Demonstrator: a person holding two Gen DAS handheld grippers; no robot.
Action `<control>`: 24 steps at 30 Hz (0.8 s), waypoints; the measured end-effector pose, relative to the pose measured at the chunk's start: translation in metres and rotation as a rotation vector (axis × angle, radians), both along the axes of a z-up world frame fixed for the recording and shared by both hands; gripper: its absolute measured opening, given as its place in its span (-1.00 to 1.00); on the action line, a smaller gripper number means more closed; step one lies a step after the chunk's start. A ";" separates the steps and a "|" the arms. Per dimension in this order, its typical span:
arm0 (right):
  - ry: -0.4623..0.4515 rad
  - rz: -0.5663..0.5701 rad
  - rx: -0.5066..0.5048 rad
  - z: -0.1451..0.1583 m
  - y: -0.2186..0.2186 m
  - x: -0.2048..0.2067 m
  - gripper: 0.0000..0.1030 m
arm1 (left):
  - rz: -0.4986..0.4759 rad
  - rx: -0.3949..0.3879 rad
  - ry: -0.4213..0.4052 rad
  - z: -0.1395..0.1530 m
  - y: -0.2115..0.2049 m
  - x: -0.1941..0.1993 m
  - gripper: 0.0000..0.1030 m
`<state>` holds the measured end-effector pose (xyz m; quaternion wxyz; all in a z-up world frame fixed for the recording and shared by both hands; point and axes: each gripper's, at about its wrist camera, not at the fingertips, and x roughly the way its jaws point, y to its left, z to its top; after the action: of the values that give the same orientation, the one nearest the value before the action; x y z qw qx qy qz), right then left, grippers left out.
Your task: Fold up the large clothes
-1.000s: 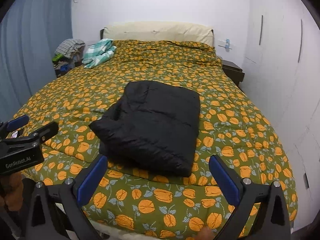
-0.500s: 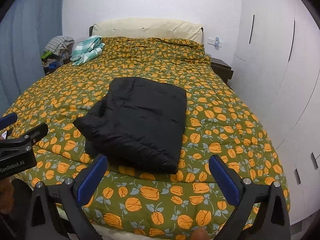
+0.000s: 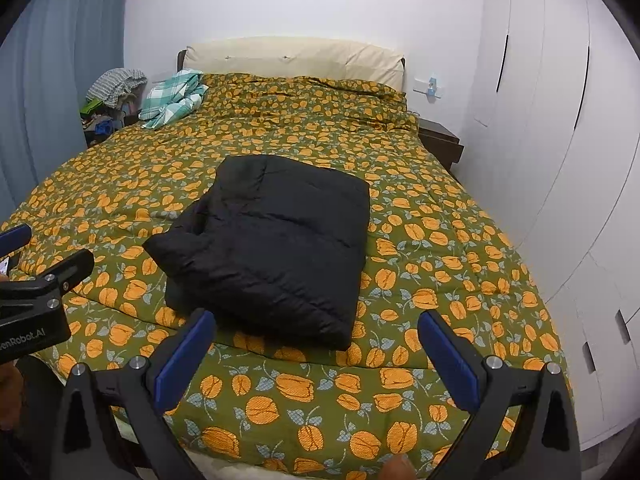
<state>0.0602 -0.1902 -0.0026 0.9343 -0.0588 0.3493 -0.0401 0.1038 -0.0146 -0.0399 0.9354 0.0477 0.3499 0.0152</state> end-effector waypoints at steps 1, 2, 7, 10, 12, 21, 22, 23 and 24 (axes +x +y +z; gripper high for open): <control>0.001 -0.002 -0.004 0.000 0.001 0.000 1.00 | -0.001 -0.004 0.003 -0.001 0.000 0.000 0.99; 0.002 -0.003 -0.008 -0.001 0.001 -0.001 1.00 | -0.001 -0.006 0.005 -0.001 0.001 0.000 0.99; -0.001 -0.008 -0.035 -0.002 0.004 -0.001 1.00 | -0.002 0.001 0.016 -0.006 0.000 0.000 0.99; 0.000 -0.009 -0.041 -0.003 0.005 -0.001 1.00 | -0.003 0.001 0.019 -0.007 0.000 0.000 0.99; 0.001 -0.009 -0.043 -0.003 0.005 -0.001 1.00 | -0.005 0.000 0.020 -0.008 0.000 0.000 0.99; 0.002 -0.005 -0.022 -0.005 0.003 -0.003 1.00 | -0.017 0.010 0.019 -0.011 -0.003 -0.002 0.99; 0.003 -0.005 -0.020 -0.006 0.002 -0.003 1.00 | -0.018 0.011 0.019 -0.011 -0.004 -0.002 0.99; 0.006 -0.006 -0.017 -0.007 0.001 -0.003 1.00 | -0.018 0.011 0.018 -0.011 -0.004 -0.002 0.99; 0.010 -0.007 -0.014 -0.008 0.001 -0.003 1.00 | -0.017 0.010 0.018 -0.011 -0.004 -0.002 0.99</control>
<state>0.0571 -0.1894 -0.0105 0.9320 -0.0644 0.3537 -0.0454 0.1019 -0.0184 -0.0511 0.9321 0.0557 0.3579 0.0085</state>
